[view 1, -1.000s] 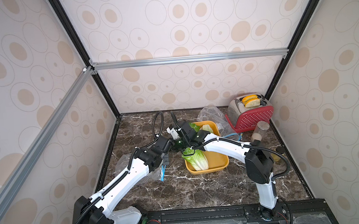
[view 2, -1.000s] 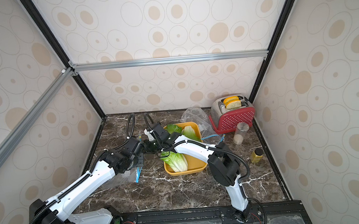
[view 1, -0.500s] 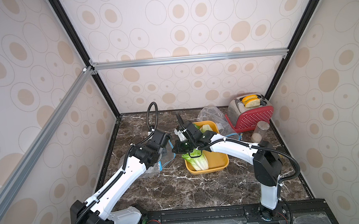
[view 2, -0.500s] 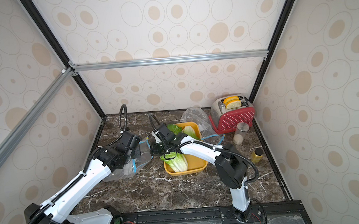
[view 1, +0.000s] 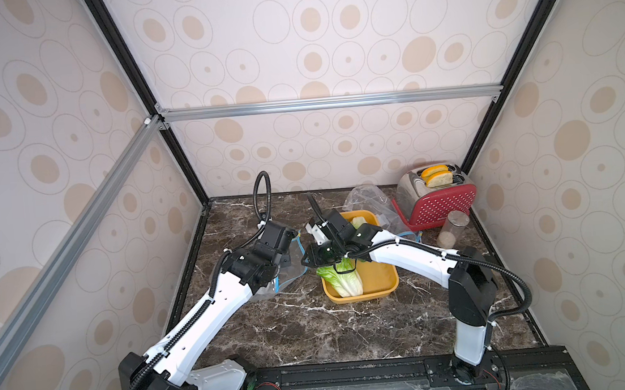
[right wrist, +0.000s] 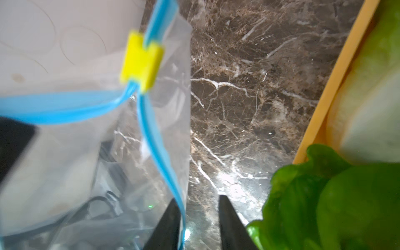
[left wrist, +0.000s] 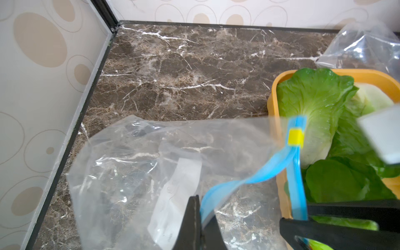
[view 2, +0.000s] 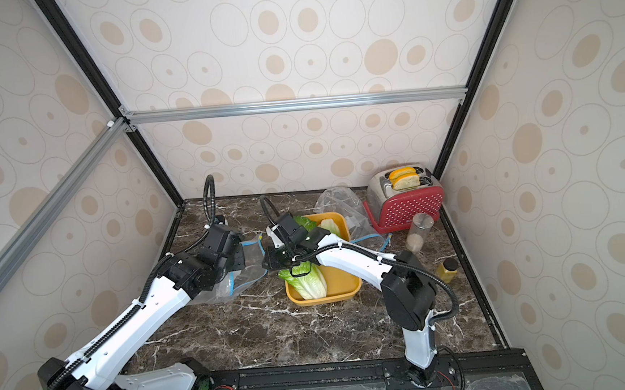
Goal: Put the chinese cabbages into a zipper bag and zip it
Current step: Open the zipper of the food storage bag at the center of the board, then pick up the Chinese cabbage from the basket.
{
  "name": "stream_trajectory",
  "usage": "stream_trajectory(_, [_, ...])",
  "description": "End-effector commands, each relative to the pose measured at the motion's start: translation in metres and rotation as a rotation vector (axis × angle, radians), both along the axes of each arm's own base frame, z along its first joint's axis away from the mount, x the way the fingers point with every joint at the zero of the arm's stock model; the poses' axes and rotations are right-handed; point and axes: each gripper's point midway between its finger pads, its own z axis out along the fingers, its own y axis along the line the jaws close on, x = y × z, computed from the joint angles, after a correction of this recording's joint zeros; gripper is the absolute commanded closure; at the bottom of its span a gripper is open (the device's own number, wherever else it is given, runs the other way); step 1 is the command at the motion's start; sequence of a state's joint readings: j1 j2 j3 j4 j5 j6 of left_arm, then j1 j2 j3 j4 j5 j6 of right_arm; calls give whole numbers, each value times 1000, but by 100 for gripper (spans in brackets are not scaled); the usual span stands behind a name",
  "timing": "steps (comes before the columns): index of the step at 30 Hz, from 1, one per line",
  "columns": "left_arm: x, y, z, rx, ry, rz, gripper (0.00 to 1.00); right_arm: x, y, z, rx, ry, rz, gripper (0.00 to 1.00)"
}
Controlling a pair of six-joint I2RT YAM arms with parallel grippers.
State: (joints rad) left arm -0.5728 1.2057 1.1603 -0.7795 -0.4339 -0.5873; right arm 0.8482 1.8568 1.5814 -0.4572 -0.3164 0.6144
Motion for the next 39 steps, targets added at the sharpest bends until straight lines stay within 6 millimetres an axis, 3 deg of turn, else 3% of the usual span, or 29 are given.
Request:
stream_trajectory(1, [1,-3,4,-6,6,-28,100,-11,-19,43,5,-64,62,53])
stream_trajectory(7, [2,-10,1,-11,37,-60,100,-17,-80,60,-120,-94,70,38])
stream_trajectory(11, [-1,-16,-4,-29,66,-87,100,-21,-131,51,-287,-124,64,24])
stream_trajectory(13, [-1,-20,-6,-46,72,-97,100,-23,-146,41,-352,-110,79,15])
stream_trajectory(17, [0,-22,-13,-52,92,-97,100,-42,-131,18,-317,-7,215,1])
stream_trajectory(21, [0,-24,-16,-69,89,-94,100,-43,-117,-4,-328,46,267,0])
stream_trajectory(30, [-1,-21,-18,-71,87,-73,100,-11,-111,-49,-479,53,265,0])
stream_trajectory(39, [-3,-17,-18,-82,70,-47,100,11,-88,-72,-487,68,269,0])
